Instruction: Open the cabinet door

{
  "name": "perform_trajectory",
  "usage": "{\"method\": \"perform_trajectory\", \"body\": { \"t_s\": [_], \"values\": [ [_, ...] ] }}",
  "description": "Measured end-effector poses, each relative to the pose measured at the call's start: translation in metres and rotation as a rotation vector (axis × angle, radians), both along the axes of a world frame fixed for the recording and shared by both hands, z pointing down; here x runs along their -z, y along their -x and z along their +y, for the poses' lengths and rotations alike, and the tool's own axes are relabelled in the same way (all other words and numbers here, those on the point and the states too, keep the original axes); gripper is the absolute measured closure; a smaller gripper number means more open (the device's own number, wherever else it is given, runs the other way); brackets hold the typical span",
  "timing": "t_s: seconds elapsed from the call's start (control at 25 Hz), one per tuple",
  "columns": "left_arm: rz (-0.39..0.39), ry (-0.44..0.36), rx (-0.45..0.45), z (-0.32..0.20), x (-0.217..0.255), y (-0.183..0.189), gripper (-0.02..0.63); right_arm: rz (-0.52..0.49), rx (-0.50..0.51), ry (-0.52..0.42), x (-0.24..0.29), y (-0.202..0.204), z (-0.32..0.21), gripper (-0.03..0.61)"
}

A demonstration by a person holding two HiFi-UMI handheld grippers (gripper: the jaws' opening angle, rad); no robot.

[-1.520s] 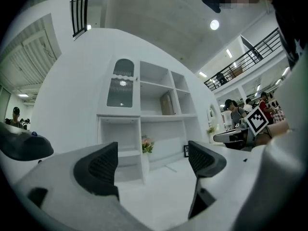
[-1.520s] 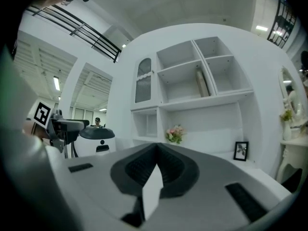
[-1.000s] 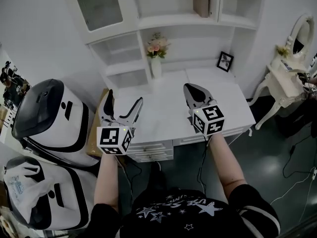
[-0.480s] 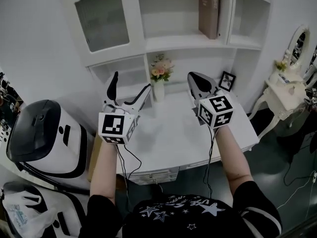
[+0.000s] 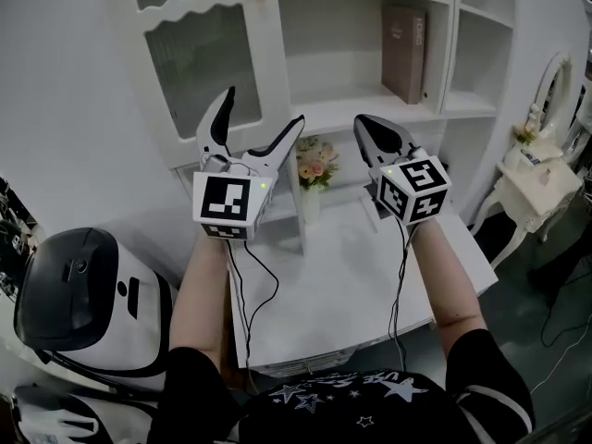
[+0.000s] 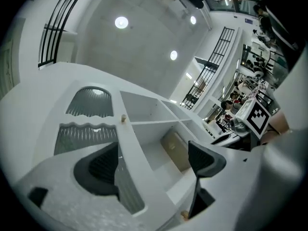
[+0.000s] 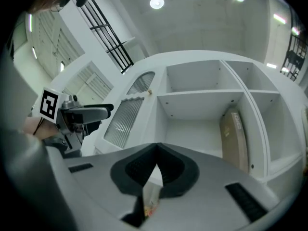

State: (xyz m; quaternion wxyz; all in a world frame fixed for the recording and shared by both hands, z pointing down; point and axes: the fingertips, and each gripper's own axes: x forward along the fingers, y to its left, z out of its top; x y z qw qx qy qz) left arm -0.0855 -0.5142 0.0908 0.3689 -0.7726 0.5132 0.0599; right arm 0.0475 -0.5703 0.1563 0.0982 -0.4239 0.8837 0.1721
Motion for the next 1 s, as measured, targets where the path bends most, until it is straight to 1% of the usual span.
{"method": "perform_trajectory", "body": {
  "t_s": [0.2,0.28,0.36,0.4,0.52,0.64,0.8,0.88,1.0],
  "values": [
    [-0.018,-0.050,-0.021,-0.018,0.041,0.004,0.160,-0.017,-0.034,-0.056,0.036,0.011,-0.014,0.574],
    [-0.024,-0.070,-0.016,-0.026,0.057,0.004,0.186,-0.022,-0.047,-0.073,0.048,0.013,-0.018,0.574],
    [-0.028,-0.092,0.011,-0.033,0.070,0.007,0.235,-0.014,-0.066,-0.098,0.058,0.014,-0.021,0.574],
    [-0.027,-0.102,0.024,-0.036,0.075,0.008,0.249,-0.009,-0.075,-0.110,0.062,0.013,-0.021,0.574],
    [-0.024,-0.125,0.050,-0.045,0.089,0.010,0.270,-0.012,-0.083,-0.130,0.072,0.008,-0.022,0.574],
    [-0.029,-0.148,0.075,-0.054,0.104,0.008,0.316,-0.024,-0.079,-0.134,0.077,0.001,-0.026,0.574],
    [-0.033,-0.178,0.111,-0.066,0.127,0.002,0.339,-0.025,-0.055,-0.145,0.088,-0.001,-0.034,0.574],
    [-0.017,-0.199,0.144,-0.072,0.140,0.002,0.374,-0.017,-0.034,-0.160,0.096,0.000,-0.039,0.574],
    [0.019,-0.218,0.201,-0.082,0.157,0.006,0.400,-0.011,-0.010,-0.184,0.110,0.000,-0.047,0.574]
  ]
}}
